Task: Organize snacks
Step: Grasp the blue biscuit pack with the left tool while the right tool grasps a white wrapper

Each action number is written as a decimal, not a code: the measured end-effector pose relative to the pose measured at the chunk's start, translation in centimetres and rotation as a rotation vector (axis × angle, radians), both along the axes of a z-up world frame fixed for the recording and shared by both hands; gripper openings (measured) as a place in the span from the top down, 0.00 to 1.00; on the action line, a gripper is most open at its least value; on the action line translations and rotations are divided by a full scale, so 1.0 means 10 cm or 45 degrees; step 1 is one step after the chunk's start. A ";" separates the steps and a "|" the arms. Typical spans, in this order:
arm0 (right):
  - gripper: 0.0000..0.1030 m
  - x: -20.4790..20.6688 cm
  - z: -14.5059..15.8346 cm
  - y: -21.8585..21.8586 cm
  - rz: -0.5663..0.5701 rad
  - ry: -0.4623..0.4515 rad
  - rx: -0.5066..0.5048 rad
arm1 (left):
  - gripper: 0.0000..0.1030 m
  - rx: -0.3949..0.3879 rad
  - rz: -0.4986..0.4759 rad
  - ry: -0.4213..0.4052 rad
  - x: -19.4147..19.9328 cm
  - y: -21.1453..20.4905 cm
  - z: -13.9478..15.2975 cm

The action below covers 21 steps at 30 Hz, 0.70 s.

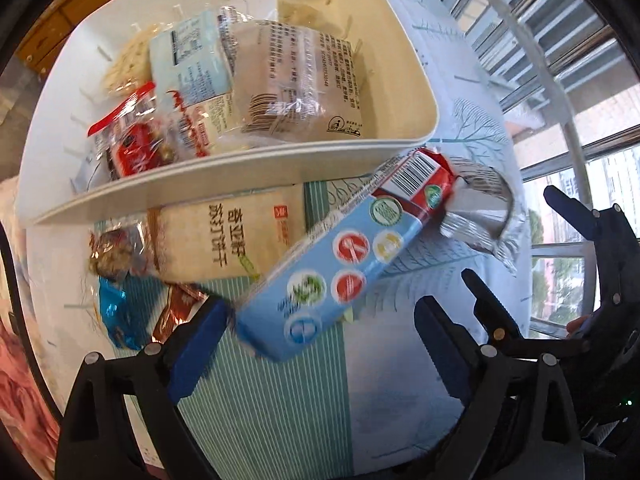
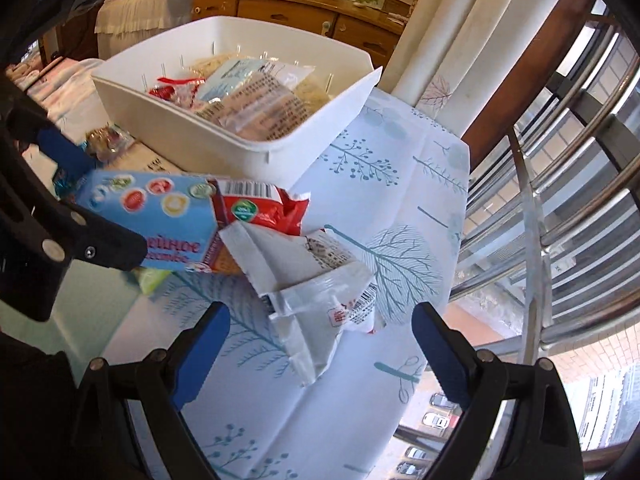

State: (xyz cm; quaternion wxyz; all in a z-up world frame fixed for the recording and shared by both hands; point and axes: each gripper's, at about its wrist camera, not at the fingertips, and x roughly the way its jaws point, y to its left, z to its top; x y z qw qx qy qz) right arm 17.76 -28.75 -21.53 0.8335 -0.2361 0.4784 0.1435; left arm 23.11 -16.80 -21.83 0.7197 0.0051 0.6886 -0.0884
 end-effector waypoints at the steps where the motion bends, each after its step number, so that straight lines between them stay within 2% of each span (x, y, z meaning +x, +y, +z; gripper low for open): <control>1: 0.10 0.03 -0.03 -0.01 -0.004 0.008 0.010 | 0.09 0.008 -0.002 0.008 0.03 -0.02 -0.03; 9: 0.10 0.15 -0.17 0.02 0.032 -0.001 0.069 | 0.09 0.033 -0.054 0.048 0.24 -0.18 -0.23; 10: 0.11 0.17 -0.19 0.03 0.037 0.005 0.069 | 0.09 0.041 -0.066 0.055 0.26 -0.20 -0.26; 11: 0.17 0.18 -0.21 0.04 0.043 0.013 0.067 | 0.09 0.045 -0.075 0.058 0.28 -0.23 -0.28; 16: 0.20 0.23 -0.26 0.06 0.042 0.011 0.048 | 0.09 0.062 -0.110 0.069 0.40 -0.36 -0.40; 19: 0.29 0.28 -0.29 0.05 0.030 0.013 0.021 | 0.09 0.065 -0.105 0.083 0.52 -0.41 -0.48; 21: 0.30 0.29 -0.29 0.05 0.036 0.016 0.019 | 0.09 0.060 -0.097 0.092 0.56 -0.44 -0.53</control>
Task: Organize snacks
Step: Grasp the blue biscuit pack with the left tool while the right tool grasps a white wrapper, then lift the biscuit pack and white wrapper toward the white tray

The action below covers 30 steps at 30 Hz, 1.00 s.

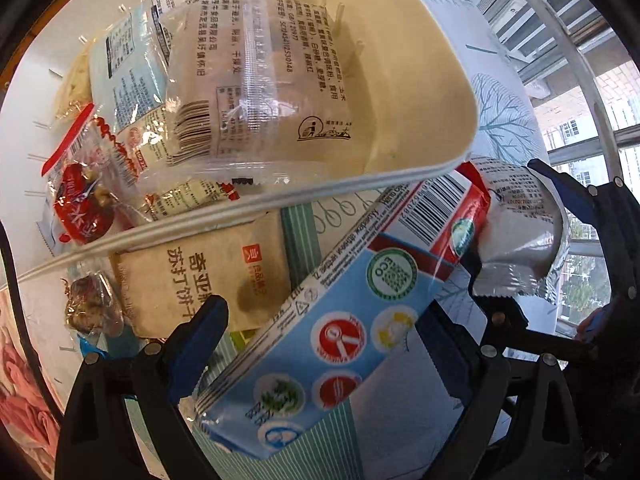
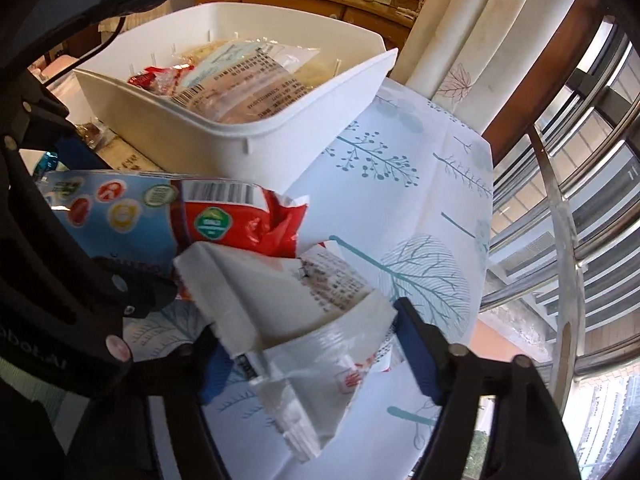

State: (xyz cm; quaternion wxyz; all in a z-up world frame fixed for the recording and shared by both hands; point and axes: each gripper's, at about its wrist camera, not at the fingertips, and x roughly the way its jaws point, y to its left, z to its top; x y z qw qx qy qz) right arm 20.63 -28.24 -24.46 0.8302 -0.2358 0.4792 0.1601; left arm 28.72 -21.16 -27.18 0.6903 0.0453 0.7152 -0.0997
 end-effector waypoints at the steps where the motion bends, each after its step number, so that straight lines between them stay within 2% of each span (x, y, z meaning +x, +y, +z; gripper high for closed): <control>1: 0.31 0.00 0.00 0.00 0.001 0.002 0.001 | 0.12 -0.002 0.002 0.004 0.02 0.00 -0.02; 7: 0.33 -0.01 0.01 0.00 -0.009 0.013 0.006 | 0.23 -0.022 -0.008 0.039 0.10 -0.13 -0.11; 8: 0.36 0.00 0.01 0.00 -0.016 0.009 0.005 | 0.25 -0.024 -0.005 0.038 0.11 -0.15 -0.12; 16: 0.41 0.04 0.05 -0.06 -0.083 0.056 0.054 | 0.44 -0.026 0.002 0.043 -0.05 -0.12 0.03; 26: 0.42 0.05 0.10 -0.10 -0.166 0.084 0.104 | 0.59 -0.056 0.048 0.079 -0.38 0.08 0.12; 30: 0.42 0.03 0.14 -0.11 -0.181 0.076 0.101 | 0.61 -0.076 0.069 0.082 -0.51 0.16 0.21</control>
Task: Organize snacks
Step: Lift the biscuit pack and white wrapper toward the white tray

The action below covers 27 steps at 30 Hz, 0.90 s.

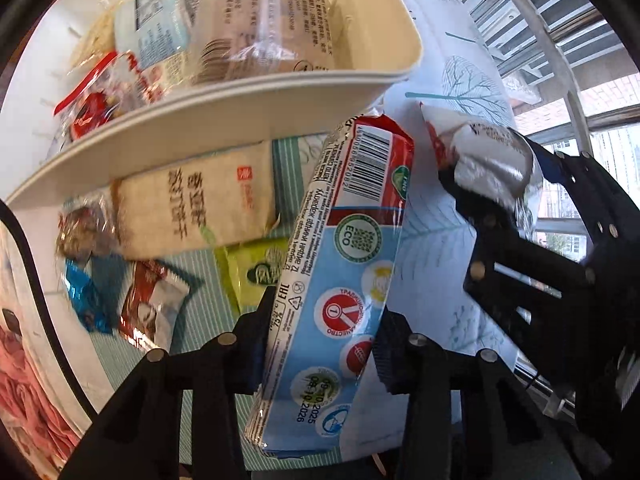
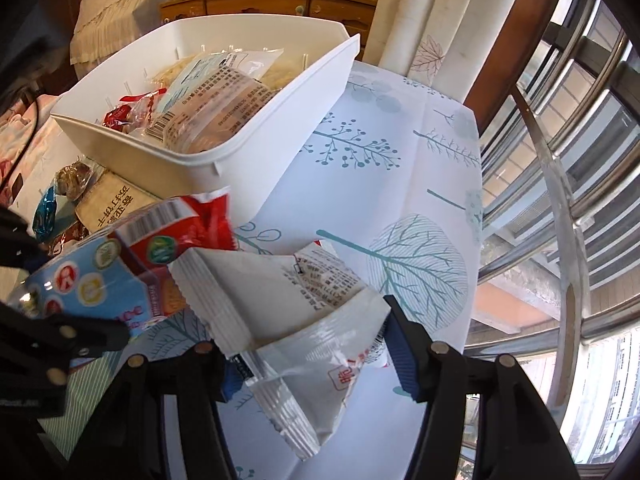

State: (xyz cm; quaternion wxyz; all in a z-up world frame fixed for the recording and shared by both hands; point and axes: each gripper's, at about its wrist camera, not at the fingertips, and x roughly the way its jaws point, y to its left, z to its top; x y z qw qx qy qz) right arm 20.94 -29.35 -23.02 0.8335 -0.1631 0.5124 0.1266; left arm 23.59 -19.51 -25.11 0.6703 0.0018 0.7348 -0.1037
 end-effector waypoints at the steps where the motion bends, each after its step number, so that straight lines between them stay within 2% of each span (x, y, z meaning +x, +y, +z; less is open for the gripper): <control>1: 0.42 -0.01 0.01 0.00 -0.003 -0.001 0.006 | 0.61 -0.004 0.004 -0.003 -0.03 0.02 0.03; 8: 0.42 -0.03 0.11 0.02 -0.011 -0.015 0.058 | 0.62 -0.044 0.085 -0.039 -0.28 0.23 0.32; 18: 0.42 -0.09 0.32 0.16 -0.004 -0.068 0.127 | 0.62 -0.104 0.166 -0.118 -0.65 0.69 0.96; 27: 0.42 -0.14 0.52 0.34 -0.024 -0.111 0.123 | 0.62 -0.152 0.194 -0.219 -0.58 0.88 1.50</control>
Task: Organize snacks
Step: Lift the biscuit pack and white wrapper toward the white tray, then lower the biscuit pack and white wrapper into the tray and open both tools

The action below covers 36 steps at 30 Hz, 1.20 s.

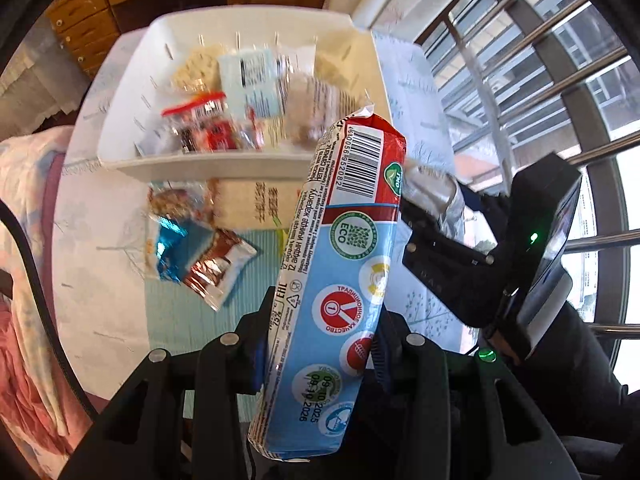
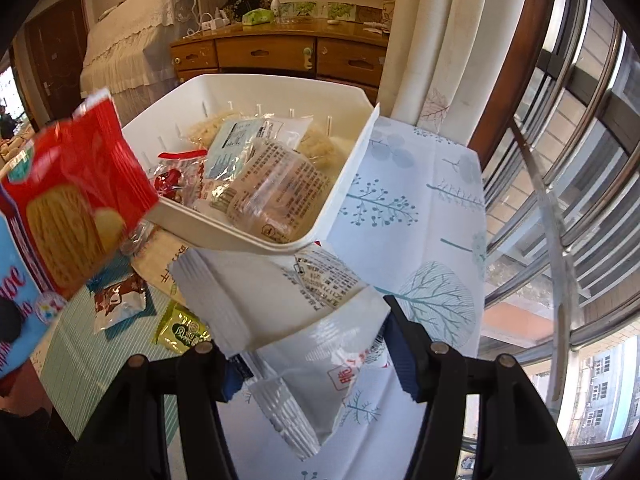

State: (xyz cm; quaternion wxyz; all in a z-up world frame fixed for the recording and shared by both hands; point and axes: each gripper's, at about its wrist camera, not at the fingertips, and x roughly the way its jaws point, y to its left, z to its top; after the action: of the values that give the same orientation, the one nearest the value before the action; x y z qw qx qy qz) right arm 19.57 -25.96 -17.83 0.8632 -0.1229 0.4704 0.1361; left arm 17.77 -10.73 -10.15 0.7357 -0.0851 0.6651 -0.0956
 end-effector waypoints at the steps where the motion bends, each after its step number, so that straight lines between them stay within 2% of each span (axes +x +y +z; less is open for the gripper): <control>1: 0.42 0.01 0.02 0.01 -0.016 0.001 0.002 | 0.62 -0.001 -0.004 -0.012 0.00 0.03 0.05; 10: 0.42 0.04 0.31 0.05 -0.163 -0.068 0.049 | 0.62 -0.007 -0.052 -0.101 0.33 0.30 0.32; 20: 0.42 0.14 0.63 0.35 -0.209 -0.161 0.095 | 0.62 -0.044 -0.077 -0.190 0.64 0.65 0.38; 27: 0.42 0.26 0.66 0.56 -0.232 -0.150 0.114 | 0.62 -0.080 -0.044 -0.262 0.88 0.93 0.32; 36: 0.42 0.47 0.49 0.71 -0.271 -0.069 0.182 | 0.62 -0.160 -0.010 -0.345 1.18 1.17 0.12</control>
State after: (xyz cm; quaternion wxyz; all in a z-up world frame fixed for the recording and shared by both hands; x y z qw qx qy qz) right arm 24.32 -18.85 -12.92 0.8917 -0.0140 0.4464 0.0736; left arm 29.55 1.00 -8.90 0.8116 -0.1146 0.5527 -0.1507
